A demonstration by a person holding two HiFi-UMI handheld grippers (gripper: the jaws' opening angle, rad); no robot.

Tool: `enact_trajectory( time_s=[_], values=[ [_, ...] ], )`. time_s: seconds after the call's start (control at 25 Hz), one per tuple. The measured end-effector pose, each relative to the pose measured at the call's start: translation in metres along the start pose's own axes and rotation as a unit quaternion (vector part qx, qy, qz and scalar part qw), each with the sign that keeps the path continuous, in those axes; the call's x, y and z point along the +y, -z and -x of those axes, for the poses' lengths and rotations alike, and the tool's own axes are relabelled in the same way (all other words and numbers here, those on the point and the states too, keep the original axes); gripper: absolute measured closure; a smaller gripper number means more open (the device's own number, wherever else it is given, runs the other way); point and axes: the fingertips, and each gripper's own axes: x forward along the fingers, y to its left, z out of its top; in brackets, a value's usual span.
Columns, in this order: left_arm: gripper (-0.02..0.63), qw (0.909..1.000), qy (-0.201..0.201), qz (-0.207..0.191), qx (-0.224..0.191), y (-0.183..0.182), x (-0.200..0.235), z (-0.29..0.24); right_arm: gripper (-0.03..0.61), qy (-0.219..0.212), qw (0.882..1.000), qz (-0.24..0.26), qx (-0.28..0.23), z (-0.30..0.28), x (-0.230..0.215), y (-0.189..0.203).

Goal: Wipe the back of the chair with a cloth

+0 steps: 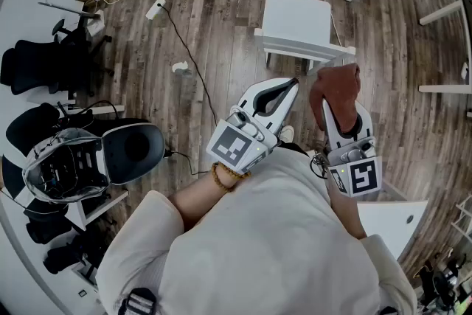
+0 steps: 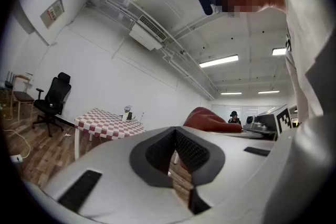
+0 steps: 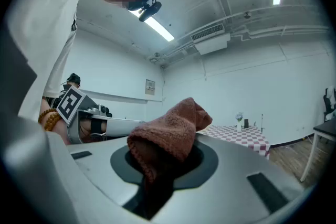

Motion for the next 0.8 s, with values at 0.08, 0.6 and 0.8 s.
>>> enact_trajectory(
  time_s=[0.08, 0.6, 0.8],
  values=[
    [0.614, 1.0000, 0.002, -0.006, -0.008, 0.001, -0.007, -0.001, 0.479, 0.001, 1.000, 0.000, -0.001, 0.007, -0.001, 0.000],
    [0.612, 0.9993, -0.002, -0.038, 0.007, 0.019, -0.045, -0.039, 0.477, -0.003, 1.000, -0.023, 0.000, 0.042, -0.042, 0.014],
    [0.612, 0.9992, -0.010, -0.031, 0.025, 0.024, -0.050, -0.050, 0.477, -0.003, 1.000, -0.029, 0.006, 0.047, -0.056, 0.016]
  ],
)
